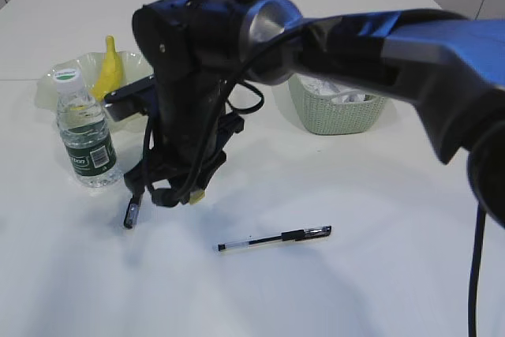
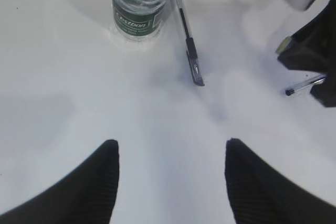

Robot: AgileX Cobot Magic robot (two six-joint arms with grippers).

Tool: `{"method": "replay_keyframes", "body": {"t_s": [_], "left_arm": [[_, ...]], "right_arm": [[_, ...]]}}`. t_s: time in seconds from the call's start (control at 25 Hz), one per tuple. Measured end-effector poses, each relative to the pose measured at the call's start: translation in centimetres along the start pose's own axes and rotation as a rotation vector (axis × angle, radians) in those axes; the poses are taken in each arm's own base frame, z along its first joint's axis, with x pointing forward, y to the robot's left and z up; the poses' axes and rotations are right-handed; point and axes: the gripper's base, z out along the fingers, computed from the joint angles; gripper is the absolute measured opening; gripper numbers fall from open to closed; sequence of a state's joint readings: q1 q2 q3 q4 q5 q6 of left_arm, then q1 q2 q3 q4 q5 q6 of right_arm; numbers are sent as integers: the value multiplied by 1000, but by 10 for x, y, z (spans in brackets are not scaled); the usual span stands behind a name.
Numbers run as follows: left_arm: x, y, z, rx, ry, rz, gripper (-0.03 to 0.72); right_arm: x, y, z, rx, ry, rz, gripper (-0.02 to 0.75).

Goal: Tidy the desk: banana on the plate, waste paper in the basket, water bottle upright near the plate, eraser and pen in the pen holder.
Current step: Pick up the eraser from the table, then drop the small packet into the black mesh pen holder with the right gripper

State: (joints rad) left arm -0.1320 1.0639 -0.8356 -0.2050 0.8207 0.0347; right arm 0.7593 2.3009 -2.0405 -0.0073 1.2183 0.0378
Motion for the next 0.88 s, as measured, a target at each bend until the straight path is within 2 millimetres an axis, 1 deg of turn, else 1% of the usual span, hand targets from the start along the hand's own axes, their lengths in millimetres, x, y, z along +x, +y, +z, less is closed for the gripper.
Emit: {"method": "replay_keyframes", "body": {"t_s": [0.16, 0.36, 0.48, 0.56, 0.68, 0.8, 0.88], "left_arm": [[0, 0, 0, 0, -4, 0, 454], [-1, 0, 0, -2, -9, 1, 454], [-1, 0, 0, -2, -13, 1, 454], [-1, 0, 0, -2, -13, 1, 454], [-1, 0, 0, -2, -13, 1, 454], [-1, 0, 0, -2, -15, 1, 454], [-1, 0, 0, -2, -14, 1, 454]], "right_arm": [[0, -32, -26, 29, -49, 56, 197], [7, -83, -55, 62, -101, 141, 197], [12, -110, -67, 48, -123, 184, 197], [15, -126, -71, 16, -147, 207, 197], [14, -143, -74, -43, -218, 203, 197], [8, -150, -77, -64, -321, 158, 197], [2, -150, -79, -64, -393, 114, 197]]}}
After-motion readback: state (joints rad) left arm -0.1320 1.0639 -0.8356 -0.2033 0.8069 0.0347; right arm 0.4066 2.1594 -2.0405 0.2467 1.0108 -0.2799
